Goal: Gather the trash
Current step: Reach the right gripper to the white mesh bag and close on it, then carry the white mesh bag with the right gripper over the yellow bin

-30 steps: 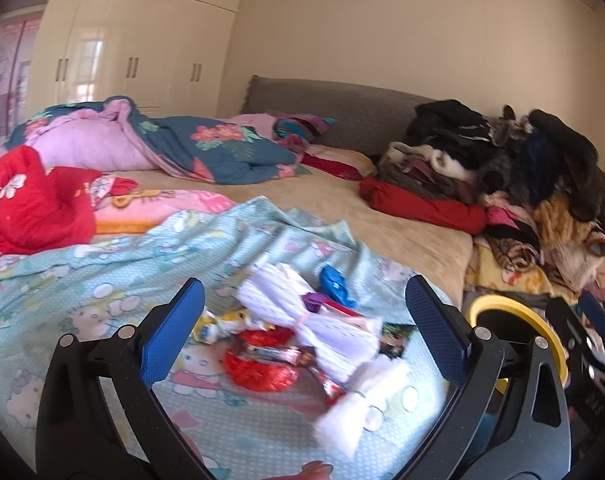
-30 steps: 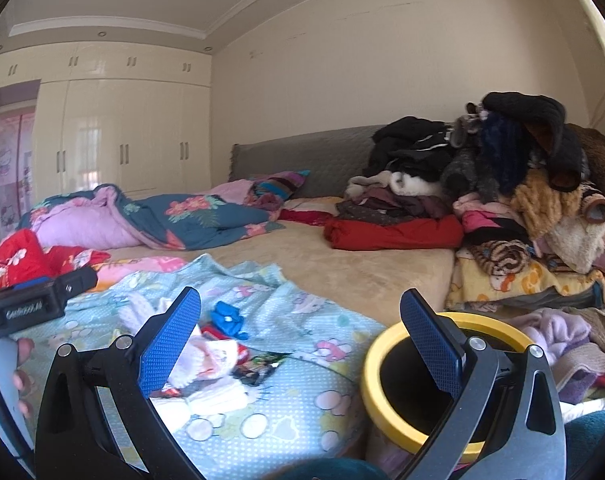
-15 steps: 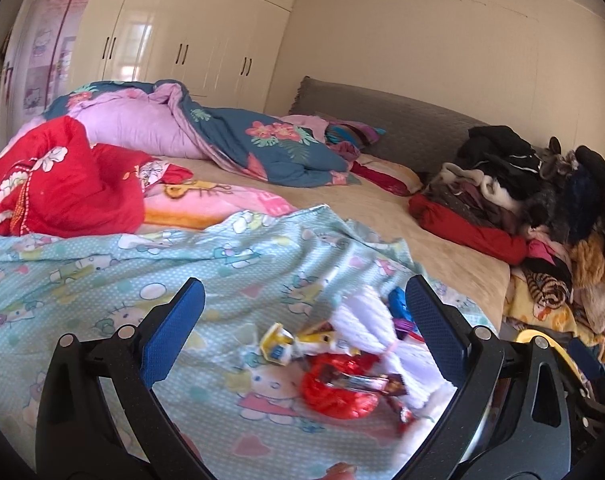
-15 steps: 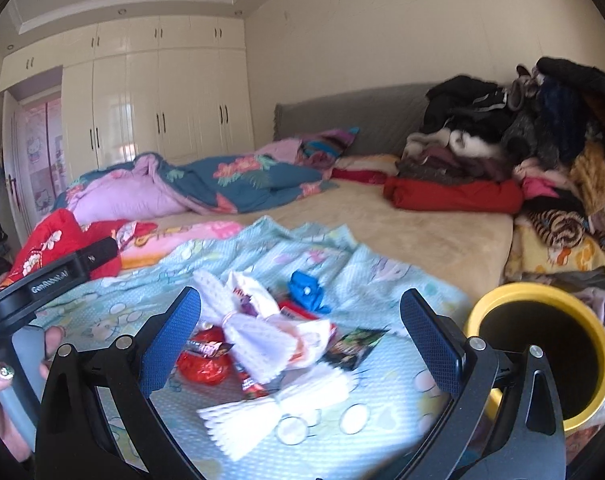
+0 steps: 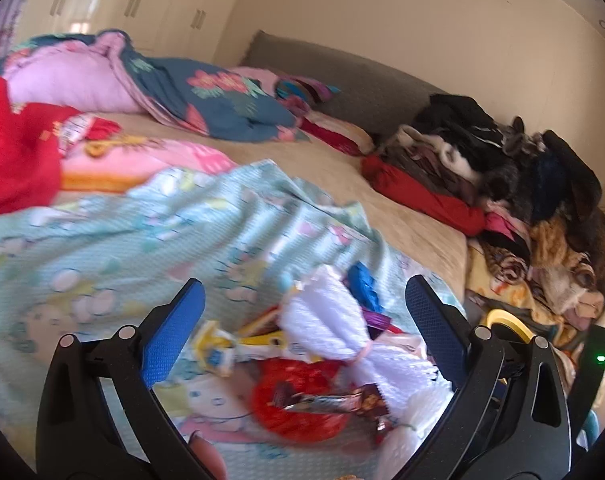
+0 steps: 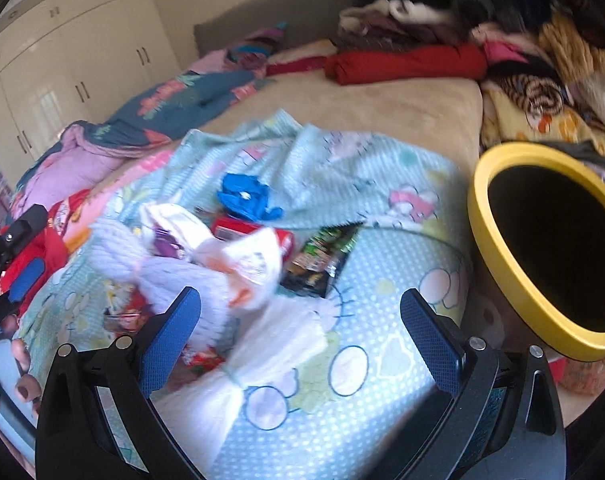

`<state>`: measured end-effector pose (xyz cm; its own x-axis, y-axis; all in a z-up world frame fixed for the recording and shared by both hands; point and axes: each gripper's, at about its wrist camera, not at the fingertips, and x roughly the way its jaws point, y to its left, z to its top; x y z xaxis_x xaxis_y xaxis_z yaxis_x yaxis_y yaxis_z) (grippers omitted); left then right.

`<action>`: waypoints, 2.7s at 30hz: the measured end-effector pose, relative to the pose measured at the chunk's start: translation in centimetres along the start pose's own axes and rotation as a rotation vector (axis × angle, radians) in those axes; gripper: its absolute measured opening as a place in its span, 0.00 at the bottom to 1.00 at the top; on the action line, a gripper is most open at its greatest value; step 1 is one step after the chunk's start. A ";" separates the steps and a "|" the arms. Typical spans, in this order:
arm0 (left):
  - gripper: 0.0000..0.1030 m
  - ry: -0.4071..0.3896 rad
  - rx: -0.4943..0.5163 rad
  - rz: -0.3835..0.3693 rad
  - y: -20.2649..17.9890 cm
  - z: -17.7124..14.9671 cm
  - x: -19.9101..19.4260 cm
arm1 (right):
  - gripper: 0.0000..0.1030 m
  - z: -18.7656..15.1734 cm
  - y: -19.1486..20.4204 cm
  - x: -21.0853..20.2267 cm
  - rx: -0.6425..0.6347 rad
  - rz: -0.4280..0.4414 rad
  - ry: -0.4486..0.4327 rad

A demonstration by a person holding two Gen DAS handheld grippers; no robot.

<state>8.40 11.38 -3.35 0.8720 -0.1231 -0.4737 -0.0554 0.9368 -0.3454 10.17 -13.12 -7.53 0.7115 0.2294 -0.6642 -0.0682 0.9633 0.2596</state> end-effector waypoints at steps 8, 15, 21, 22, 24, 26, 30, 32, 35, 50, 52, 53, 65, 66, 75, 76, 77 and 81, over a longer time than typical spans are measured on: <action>0.89 0.117 -0.046 -0.015 0.1 -0.8 4.2 | 0.61 -0.4 -0.7 3.5 0.046 0.092 0.170; 0.58 0.186 -0.074 -0.043 0.1 -1.6 5.2 | 0.20 -0.7 -1.0 3.3 0.067 0.190 0.220; 0.25 0.171 -0.046 -0.070 -1.2 -1.2 4.4 | 0.19 0.7 -2.0 0.9 0.061 0.237 0.161; 0.24 0.163 -0.035 -0.077 -1.6 -1.0 4.2 | 0.19 1.0 -2.2 0.5 0.062 0.244 0.152; 0.23 0.136 -0.011 -0.095 -2.5 -0.5 3.3 | 0.19 1.6 -2.7 -0.6 0.058 0.256 0.124; 0.23 0.117 0.004 -0.110 -3.3 -0.1 2.8 | 0.19 2.4 -3.0 -1.5 0.047 0.262 0.094; 0.22 0.078 0.028 -0.120 -4.9 0.9 1.7 | 0.19 3.9 -4.1 -3.0 0.037 0.256 0.030; 0.22 0.060 0.045 -0.117 -5.6 1.3 1.3 | 0.19 4.6 -4.7 -3.8 0.033 0.252 -0.003; 0.22 0.045 0.059 -0.123 -6.6 1.8 0.9 | 0.19 5.6 -5.7 -4.8 0.030 0.244 -0.044; 0.22 0.035 0.109 -0.161 -11.8 1.9 1.0 | 0.18 8.7 -12.4 -8.5 0.073 0.147 -0.208; 0.22 0.040 0.115 -0.167 -12.7 1.7 1.2 | 0.18 9.2 -13.4 -9.0 0.085 0.132 -0.226; 0.22 0.042 0.117 -0.170 -13.1 1.6 1.4 | 0.18 9.3 -14.1 -9.3 0.094 0.124 -0.236; 0.22 0.067 0.174 -0.209 -18.3 0.1 2.8 | 0.18 10.4 -21.1 -11.3 0.193 0.027 -0.303; 0.22 0.070 0.180 -0.212 -18.6 0.0 3.0 | 0.18 10.4 -21.6 -11.3 0.201 0.022 -0.305; 0.22 0.101 0.237 -0.241 -21.5 -2.0 4.3 | 0.18 9.9 -25.0 -11.6 0.253 -0.070 -0.325; 0.22 0.108 0.241 -0.245 -21.8 -2.3 4.5 | 0.18 9.9 -25.3 -11.5 0.259 -0.077 -0.326; 0.22 0.114 0.245 -0.248 -22.1 -2.5 4.6 | 0.18 9.8 -25.8 -11.5 0.265 -0.088 -0.326; 0.22 0.134 0.273 -0.261 -23.3 -3.7 5.2 | 0.18 9.7 -26.8 -11.3 0.279 -0.124 -0.328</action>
<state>12.39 -12.27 -0.78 0.7676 -0.3928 -0.5065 0.3060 0.9189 -0.2489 10.70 -42.84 -0.15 0.8899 0.0151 -0.4560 0.1906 0.8957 0.4017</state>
